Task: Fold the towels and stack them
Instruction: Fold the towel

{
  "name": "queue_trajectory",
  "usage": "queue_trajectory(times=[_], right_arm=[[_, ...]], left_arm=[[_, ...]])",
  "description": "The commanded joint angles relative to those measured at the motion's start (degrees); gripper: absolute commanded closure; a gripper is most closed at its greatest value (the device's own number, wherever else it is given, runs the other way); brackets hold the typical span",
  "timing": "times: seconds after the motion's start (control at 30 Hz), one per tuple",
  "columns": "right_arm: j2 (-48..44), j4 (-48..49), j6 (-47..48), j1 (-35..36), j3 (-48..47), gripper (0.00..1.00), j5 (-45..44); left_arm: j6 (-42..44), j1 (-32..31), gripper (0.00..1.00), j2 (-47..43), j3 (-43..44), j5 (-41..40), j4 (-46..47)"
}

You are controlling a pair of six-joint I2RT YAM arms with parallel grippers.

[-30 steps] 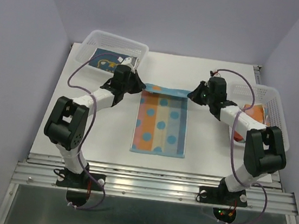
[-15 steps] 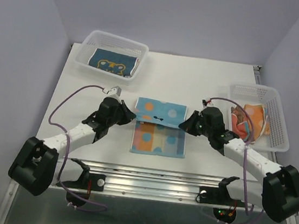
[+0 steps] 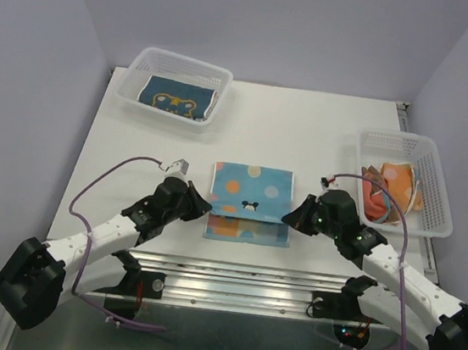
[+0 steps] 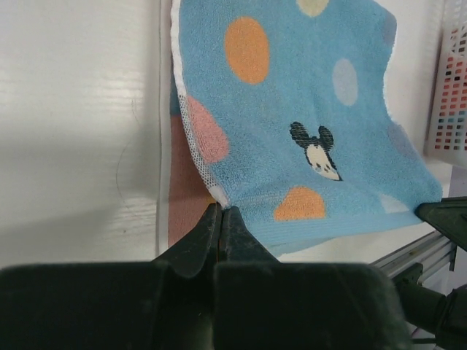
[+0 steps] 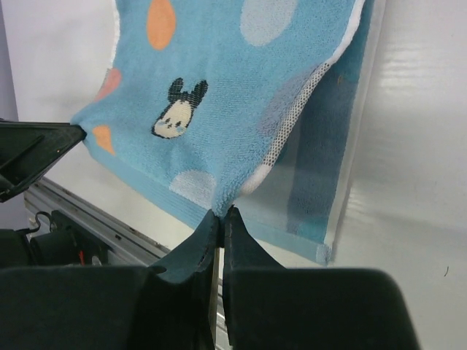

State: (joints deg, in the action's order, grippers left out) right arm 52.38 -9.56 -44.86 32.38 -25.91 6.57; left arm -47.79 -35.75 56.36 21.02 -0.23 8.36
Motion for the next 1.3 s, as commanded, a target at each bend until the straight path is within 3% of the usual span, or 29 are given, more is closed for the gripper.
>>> queue_trajectory(times=[0.0,0.37,0.47,0.53,0.6,0.63,0.67,0.73,0.77,0.8,0.83,0.87,1.0,1.1,1.2,1.27], right_arm=[[-2.63,-3.35,-0.75,0.58,2.26,0.99,1.25],[-4.22,-2.39,-1.98,0.67,6.92,0.99,6.0],[-3.52,-1.43,-1.98,0.67,9.02,0.89,6.26],[-1.94,0.5,-2.33,0.67,10.52,0.66,7.05],[-1.05,1.39,-2.51,0.75,11.05,0.57,7.67],[-0.79,1.39,-2.34,0.67,10.97,0.43,8.19],[-1.14,0.87,-1.9,0.67,10.71,0.37,8.11],[-2.19,-0.97,-0.32,0.75,9.04,0.22,6.97],[-3.5,-1.42,0.56,0.75,8.25,0.2,6.36],[-4.12,-2.12,2.04,0.67,7.2,0.17,5.48],[-4.65,-2.91,2.41,0.75,5.54,0.11,2.51],[-4.83,-2.83,2.58,0.67,4.56,0.0,1.44],[-1.06,-0.9,4.25,0.67,-0.36,0.0,-5.85],[6.29,-0.46,5.74,0.58,-5.71,0.0,-17.25],[12.46,0.24,7.41,-0.82,-11.52,0.0,-21.32],[18.61,1.03,8.03,-3.27,-15.81,0.0,-20.29]], left_arm=[[-2.57,-0.99,1.0,-3.44,-2.99,-0.13,-1.94],[-4.5,-2.4,1.0,-7.4,-7.3,2.86,-4.49],[-4.68,-2.66,1.0,-6.01,-8.36,5.58,-3.88],[-4.68,-2.75,0.8,-4.43,-8.27,6.29,-3.96],[-4.77,-2.84,0.64,-3.8,-7.92,6.56,-4.4],[-4.59,-2.75,0.62,-3.71,-7.57,6.56,-4.84],[-4.42,-2.75,0.61,-3.89,-6.7,6.38,-5.45],[-4.24,-2.84,0.45,-4.59,-5.64,4.46,-7.91],[-3.98,-2.84,0.33,-5.81,-4.24,3.49,-8.27],[-3.72,-2.84,0.06,-6.17,-3.36,1.13,-10.45],[-3.19,-2.84,0.02,-6.61,-2.57,0.67,-10.73],[-2.32,-2.84,0.01,-6.44,-0.64,-3.42,-10.99],[2.08,-2.66,0.01,-1.53,7.0,-10.3,-11.0],[5.34,-1.61,0.01,5.24,13.69,-16.7,-12.39],[7.88,0.49,0.01,11.39,18.09,-16.56,-9.08],[10.6,2.25,0.02,15.96,20.46,-11.67,-4.87]])
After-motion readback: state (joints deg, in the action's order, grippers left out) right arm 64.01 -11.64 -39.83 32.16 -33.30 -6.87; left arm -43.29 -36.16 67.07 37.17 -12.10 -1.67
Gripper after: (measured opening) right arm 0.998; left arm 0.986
